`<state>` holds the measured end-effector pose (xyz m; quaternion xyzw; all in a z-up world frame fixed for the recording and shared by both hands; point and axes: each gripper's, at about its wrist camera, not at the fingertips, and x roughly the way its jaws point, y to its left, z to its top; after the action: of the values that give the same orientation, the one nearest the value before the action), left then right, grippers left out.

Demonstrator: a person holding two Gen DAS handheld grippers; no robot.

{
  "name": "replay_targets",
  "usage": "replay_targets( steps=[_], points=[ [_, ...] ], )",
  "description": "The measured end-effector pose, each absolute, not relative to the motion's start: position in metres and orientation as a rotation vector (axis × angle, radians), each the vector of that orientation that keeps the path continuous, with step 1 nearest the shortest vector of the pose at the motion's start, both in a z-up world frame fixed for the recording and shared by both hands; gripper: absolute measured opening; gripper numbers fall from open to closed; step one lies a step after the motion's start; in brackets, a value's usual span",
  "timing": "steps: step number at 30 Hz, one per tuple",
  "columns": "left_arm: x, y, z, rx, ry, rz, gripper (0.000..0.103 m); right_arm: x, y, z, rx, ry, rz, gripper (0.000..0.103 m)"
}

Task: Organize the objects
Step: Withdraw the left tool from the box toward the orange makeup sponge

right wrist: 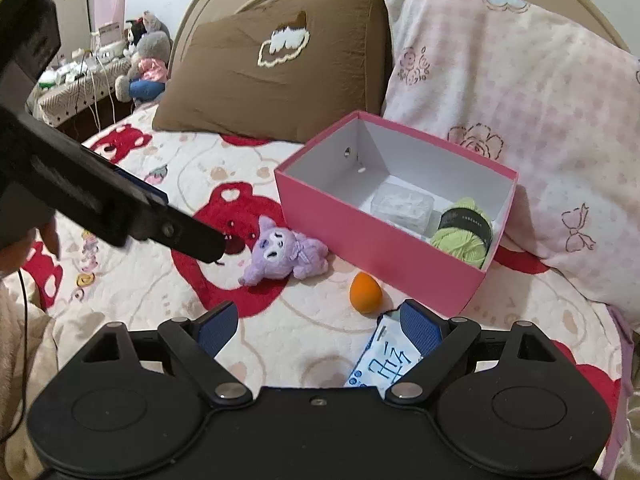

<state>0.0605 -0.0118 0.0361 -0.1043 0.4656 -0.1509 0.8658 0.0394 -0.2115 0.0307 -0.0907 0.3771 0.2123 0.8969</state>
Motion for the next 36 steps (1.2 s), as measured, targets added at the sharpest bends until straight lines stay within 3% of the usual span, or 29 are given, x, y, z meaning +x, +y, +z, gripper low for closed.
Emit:
replay_targets(
  steps=[9, 17, 36],
  points=[
    [0.062, -0.024, 0.01, -0.168, 0.974, -0.261, 0.101, 0.038, -0.209, 0.012, -0.209, 0.774, 0.474, 0.091],
    [0.077, -0.025, -0.031, -0.17, 1.003, -0.151, 0.098, 0.05, -0.195, -0.023, -0.416, 0.744, 0.465, 0.091],
    [0.097, -0.055, -0.06, -0.144, 0.944, -0.127, 0.098, 0.109, -0.222, -0.084, -0.213, 0.712, 0.54, 0.085]
  ],
)
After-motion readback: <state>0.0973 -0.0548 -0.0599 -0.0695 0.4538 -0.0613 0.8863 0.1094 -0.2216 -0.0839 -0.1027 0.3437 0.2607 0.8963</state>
